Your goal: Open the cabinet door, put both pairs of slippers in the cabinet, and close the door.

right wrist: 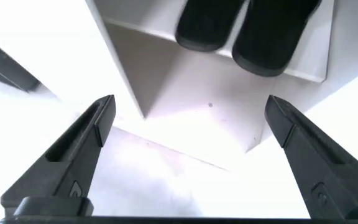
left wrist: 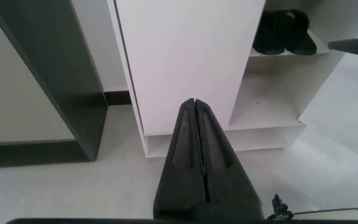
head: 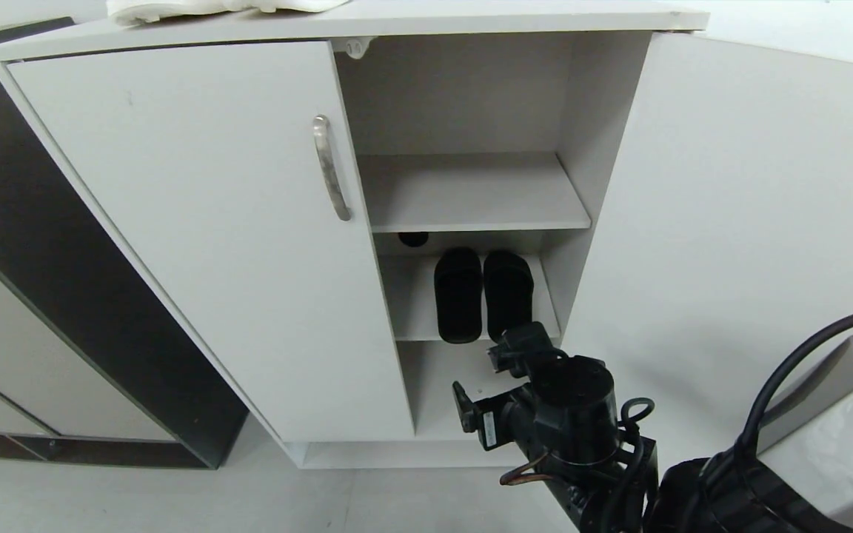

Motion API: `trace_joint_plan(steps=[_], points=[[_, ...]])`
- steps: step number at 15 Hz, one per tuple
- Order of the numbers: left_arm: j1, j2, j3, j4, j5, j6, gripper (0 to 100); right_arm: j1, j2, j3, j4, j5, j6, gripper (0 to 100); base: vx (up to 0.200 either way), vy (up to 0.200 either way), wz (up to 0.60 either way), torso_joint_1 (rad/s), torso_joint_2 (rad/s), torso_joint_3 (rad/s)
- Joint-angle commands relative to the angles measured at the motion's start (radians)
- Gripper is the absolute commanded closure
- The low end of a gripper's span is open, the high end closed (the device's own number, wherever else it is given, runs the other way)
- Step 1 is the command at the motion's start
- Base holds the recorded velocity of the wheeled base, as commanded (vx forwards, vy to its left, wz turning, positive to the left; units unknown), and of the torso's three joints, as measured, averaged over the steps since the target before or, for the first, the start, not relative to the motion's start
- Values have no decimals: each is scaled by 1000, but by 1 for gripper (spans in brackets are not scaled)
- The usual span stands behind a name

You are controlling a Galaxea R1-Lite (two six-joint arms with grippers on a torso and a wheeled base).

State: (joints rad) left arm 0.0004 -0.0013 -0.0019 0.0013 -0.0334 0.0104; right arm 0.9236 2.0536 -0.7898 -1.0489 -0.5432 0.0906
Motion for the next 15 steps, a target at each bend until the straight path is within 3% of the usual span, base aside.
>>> trace_joint_plan(steps=[1,6,15], points=[[1,1,0,2,0,0,100,0,-6,3,0,0,0,0,0,0,0,0,0,0],[1,1,0,2,0,0,100,0,-4,3,0,-1,0,0,0,0,0,0,0,0],[1,1,0,2,0,0,100,0,2,1,0,-6,0,0,0,0,0,0,2,188]])
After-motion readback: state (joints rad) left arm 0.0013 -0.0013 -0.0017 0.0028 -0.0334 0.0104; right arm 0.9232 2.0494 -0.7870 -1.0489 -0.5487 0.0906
